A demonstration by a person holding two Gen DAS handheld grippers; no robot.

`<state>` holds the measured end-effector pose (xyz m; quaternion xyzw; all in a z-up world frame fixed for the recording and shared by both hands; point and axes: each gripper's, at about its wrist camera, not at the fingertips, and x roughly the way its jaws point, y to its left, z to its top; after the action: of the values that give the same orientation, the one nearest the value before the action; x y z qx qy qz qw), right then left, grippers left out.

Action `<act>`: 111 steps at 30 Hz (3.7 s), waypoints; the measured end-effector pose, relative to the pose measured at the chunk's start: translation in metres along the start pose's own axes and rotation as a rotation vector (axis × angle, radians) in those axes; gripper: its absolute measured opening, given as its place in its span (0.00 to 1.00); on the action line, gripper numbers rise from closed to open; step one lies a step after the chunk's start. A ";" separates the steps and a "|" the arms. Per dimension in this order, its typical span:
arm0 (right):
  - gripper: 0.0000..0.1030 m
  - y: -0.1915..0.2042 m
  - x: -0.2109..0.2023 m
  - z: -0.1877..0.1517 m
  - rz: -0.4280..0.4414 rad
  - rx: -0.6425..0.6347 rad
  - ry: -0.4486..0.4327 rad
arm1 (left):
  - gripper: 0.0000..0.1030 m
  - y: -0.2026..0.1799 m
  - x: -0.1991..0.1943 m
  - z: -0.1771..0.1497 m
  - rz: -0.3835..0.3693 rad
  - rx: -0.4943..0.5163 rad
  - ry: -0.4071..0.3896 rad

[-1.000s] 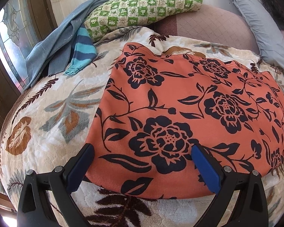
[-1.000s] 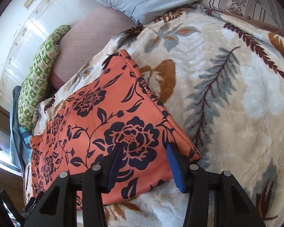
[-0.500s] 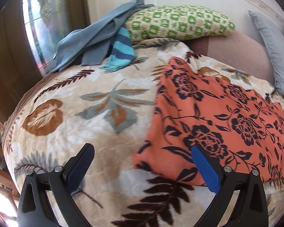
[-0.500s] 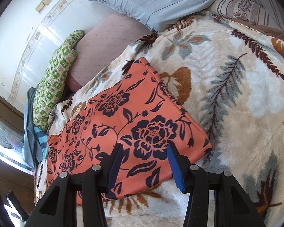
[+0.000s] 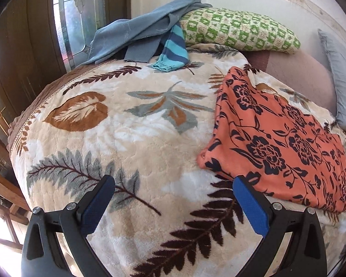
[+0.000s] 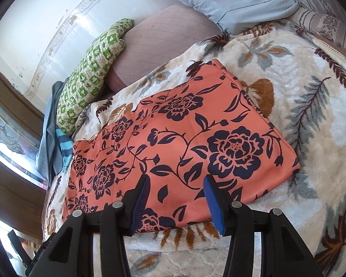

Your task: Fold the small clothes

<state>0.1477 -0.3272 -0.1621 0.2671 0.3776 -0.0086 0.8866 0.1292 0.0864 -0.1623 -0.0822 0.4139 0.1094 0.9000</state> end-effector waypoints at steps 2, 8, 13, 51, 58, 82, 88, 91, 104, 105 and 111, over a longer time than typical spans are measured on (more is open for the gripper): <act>0.50 -0.002 -0.002 0.002 0.010 0.011 0.003 | 0.99 -0.010 -0.003 -0.001 -0.023 0.007 0.008; 0.50 -0.009 -0.011 0.014 0.052 0.057 -0.016 | 0.99 -0.051 -0.011 0.001 -0.067 0.085 0.019; 0.50 -0.023 -0.022 0.023 0.103 0.130 -0.026 | 0.99 -0.068 -0.021 0.009 -0.071 0.125 -0.024; 0.51 -0.031 -0.073 0.018 0.075 0.017 -0.126 | 0.99 -0.161 -0.106 0.001 -0.120 0.359 -0.149; 0.51 -0.001 -0.055 0.002 0.132 -0.006 -0.097 | 0.99 -0.107 -0.114 0.001 -0.036 0.322 -0.192; 0.51 0.036 0.037 0.002 0.078 -0.069 0.029 | 0.99 -0.097 0.001 0.040 -0.023 0.199 -0.047; 0.51 0.032 0.068 0.004 -0.037 -0.093 0.126 | 0.99 -0.109 0.065 0.029 0.113 0.229 0.110; 0.51 0.021 0.074 0.003 -0.058 -0.064 0.157 | 0.99 -0.093 0.059 0.029 0.096 0.154 0.125; 0.52 0.050 0.015 -0.008 0.095 -0.198 -0.017 | 0.99 -0.049 -0.042 0.024 0.037 0.124 -0.066; 0.52 0.053 0.015 -0.011 0.098 -0.211 -0.012 | 0.99 -0.045 -0.044 0.021 0.042 0.124 -0.066; 0.54 0.064 0.014 -0.022 0.138 -0.271 0.003 | 0.99 -0.028 -0.035 0.004 0.071 0.119 -0.032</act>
<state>0.1572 -0.2596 -0.1543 0.1701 0.3573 0.1037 0.9125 0.1174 0.0564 -0.1313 -0.0120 0.4080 0.1177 0.9053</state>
